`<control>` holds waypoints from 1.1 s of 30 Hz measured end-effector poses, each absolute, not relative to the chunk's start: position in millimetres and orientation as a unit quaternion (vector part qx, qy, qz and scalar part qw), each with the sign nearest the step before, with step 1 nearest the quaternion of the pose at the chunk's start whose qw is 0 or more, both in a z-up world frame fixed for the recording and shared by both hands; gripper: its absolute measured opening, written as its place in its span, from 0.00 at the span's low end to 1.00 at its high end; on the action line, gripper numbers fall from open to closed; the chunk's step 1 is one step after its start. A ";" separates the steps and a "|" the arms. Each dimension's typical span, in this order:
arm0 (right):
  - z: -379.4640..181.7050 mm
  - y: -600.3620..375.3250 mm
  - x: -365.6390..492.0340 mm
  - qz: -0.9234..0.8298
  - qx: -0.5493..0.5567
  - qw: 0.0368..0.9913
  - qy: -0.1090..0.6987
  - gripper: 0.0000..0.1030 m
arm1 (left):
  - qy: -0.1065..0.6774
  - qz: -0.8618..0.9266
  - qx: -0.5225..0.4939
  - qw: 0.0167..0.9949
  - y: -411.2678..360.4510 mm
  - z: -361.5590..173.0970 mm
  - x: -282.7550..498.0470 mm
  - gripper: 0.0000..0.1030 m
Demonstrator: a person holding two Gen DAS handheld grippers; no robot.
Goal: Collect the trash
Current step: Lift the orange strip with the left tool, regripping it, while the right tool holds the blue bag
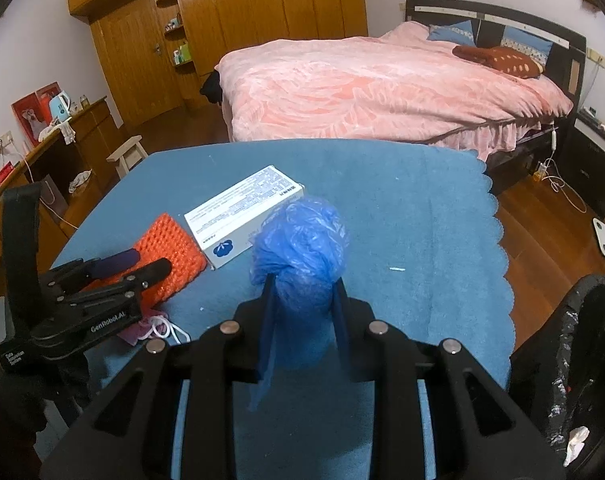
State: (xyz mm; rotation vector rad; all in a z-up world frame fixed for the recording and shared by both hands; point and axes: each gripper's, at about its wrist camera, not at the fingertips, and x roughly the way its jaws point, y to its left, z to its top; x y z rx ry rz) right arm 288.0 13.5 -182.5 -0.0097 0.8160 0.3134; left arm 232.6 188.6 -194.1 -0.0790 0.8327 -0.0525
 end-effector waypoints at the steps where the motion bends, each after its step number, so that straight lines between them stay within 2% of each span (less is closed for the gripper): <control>1: -182.6 14.0 287.9 0.152 -0.005 0.906 0.395 0.25 | 0.402 -0.022 -0.041 0.914 190.3 -193.8 231.7 0.35; 3: -182.5 15.0 287.0 0.153 -0.004 0.906 0.395 0.25 | 0.399 -0.021 -0.047 0.915 193.3 -192.6 231.7 0.22; 4: -182.4 15.2 286.6 0.154 -0.003 0.905 0.396 0.25 | 0.398 -0.020 -0.044 0.916 193.9 -192.3 231.5 0.22; 5: -182.3 15.0 287.2 0.154 -0.002 0.905 0.396 0.25 | 0.400 -0.016 -0.039 0.915 194.0 -192.9 232.3 0.10; 7: -180.8 14.8 285.9 0.155 0.000 0.906 0.395 0.25 | 0.401 -0.015 -0.044 0.915 196.9 -191.5 234.4 0.09; 8: -180.2 15.3 284.8 0.155 0.001 0.906 0.394 0.25 | 0.400 -0.019 -0.047 0.915 197.1 -189.9 234.5 0.01; 9: -179.0 14.3 284.1 0.155 0.002 0.906 0.393 0.25 | 0.398 -0.020 -0.044 0.916 196.6 -188.2 234.2 0.00; 14: -175.9 10.4 281.9 0.155 0.005 0.908 0.389 0.25 | 0.396 -0.033 -0.049 0.916 194.8 -180.2 233.1 0.00; 16: -176.1 10.0 281.4 0.156 0.005 0.908 0.389 0.25 | 0.403 -0.045 -0.061 0.912 194.8 -179.8 234.5 0.03; 17: -176.4 9.6 281.4 0.156 0.005 0.908 0.389 0.26 | 0.406 -0.049 -0.063 0.910 193.6 -179.8 234.1 0.16; 18: -176.2 9.2 281.7 0.156 0.005 0.908 0.389 0.26 | 0.406 -0.054 -0.063 0.910 191.9 -179.7 232.9 0.33; 20: -176.3 8.3 282.2 0.153 0.006 0.909 0.389 0.25 | 0.404 -0.061 -0.056 0.911 185.9 -179.3 230.2 0.49; 23: -177.0 4.8 284.0 0.147 0.010 0.909 0.390 0.26 | 0.410 -0.059 -0.032 0.909 176.3 -186.0 230.3 0.54; 28: -178.4 3.4 285.0 0.143 0.007 0.908 0.393 0.26 | 0.412 -0.047 -0.003 0.910 167.0 -193.4 231.6 0.52; 30: -179.8 4.4 285.3 0.144 0.009 0.907 0.395 0.26 | 0.410 -0.040 -0.011 0.911 170.5 -193.3 232.3 0.37; 33: -180.0 8.0 285.2 0.148 0.008 0.906 0.396 0.26 | 0.407 -0.035 -0.039 0.912 182.0 -193.0 232.5 0.24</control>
